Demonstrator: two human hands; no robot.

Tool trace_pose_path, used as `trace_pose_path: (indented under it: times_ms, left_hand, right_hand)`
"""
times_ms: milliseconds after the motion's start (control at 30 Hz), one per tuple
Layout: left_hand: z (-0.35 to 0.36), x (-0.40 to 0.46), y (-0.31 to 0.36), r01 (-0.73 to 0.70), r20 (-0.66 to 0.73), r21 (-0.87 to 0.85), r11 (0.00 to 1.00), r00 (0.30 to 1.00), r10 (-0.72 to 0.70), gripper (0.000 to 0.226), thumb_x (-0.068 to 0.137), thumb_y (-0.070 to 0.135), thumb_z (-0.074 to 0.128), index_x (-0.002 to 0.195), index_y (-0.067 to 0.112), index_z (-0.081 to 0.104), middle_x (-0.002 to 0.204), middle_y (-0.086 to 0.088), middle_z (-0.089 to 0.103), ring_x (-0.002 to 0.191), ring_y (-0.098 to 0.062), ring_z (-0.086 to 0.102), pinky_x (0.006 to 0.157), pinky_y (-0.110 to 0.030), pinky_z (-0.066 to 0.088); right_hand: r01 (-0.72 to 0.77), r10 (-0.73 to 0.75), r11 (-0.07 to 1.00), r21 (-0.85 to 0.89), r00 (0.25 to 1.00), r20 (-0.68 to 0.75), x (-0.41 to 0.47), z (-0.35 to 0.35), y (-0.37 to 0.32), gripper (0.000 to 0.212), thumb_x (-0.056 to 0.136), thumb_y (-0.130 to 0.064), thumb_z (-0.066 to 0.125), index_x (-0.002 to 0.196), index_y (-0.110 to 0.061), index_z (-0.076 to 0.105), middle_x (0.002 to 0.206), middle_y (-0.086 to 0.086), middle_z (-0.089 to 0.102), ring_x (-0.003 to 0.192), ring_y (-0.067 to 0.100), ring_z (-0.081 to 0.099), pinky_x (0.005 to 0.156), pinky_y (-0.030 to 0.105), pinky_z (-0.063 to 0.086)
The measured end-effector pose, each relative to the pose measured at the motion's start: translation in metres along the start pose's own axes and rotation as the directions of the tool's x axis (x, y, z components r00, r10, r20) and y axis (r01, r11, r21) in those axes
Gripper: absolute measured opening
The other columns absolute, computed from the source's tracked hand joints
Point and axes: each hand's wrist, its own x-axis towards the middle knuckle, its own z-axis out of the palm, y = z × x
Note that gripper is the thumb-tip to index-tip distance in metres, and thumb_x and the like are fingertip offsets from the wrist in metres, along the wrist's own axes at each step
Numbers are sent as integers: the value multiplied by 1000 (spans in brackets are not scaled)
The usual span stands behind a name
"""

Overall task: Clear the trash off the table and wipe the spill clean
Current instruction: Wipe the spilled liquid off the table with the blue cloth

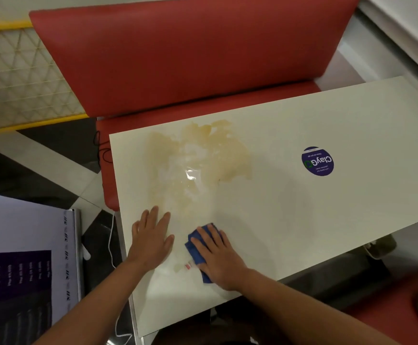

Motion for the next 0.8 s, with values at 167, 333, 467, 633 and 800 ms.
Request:
trace_pose_path:
  times_ms: [167, 333, 467, 633, 800]
  left_hand:
    - [-5, -2, 6, 25, 23, -9, 1000, 999, -25, 67, 102, 47, 47, 159, 25, 20, 169, -12, 8, 155, -37, 7, 122, -54, 19]
    - [-6, -3, 12, 49, 11, -37, 998, 999, -49, 66, 102, 43, 48, 158, 24, 20, 169, -14, 6, 155, -38, 4, 123, -56, 17]
    - [-3, -3, 13, 61, 12, -49, 997, 998, -60, 65, 103, 41, 47, 159, 25, 18, 169, -13, 3, 155, -37, 1, 123, -56, 14]
    - [-6, -4, 11, 25, 2, -47, 999, 1000, -25, 66, 103, 43, 43, 160, 24, 16, 169, -12, 1, 155, -38, -1, 123, -56, 12]
    - [-16, 0, -10, -106, 42, 19, 994, 994, 105, 62, 101, 43, 47, 156, 26, 22, 166, -13, 12, 153, -38, 14, 119, -53, 26]
  right_hand:
    - [-205, 208, 971, 123, 978, -9, 50, -33, 45, 67, 96, -50, 31, 152, -14, 41, 160, 16, 37, 146, 44, 32, 110, 59, 41]
    - [-250, 258, 961, 118, 965, -52, 63, -36, 57, 72, 96, -53, 20, 156, -14, 32, 166, 14, 25, 152, 45, 20, 119, 56, 25]
    - [-243, 248, 965, 94, 967, -51, 64, -30, 57, 68, 102, -48, 32, 160, -14, 24, 169, 13, 14, 155, 43, 8, 123, 55, 16]
    - [-351, 364, 926, 137, 927, -87, 43, -19, 28, 71, 97, -50, 27, 157, -13, 29, 164, 18, 29, 151, 48, 22, 118, 59, 29]
    - [-362, 378, 915, 178, 924, -63, -16, 13, -45, 72, 98, -48, 35, 160, -13, 25, 167, 19, 22, 154, 45, 15, 121, 55, 14]
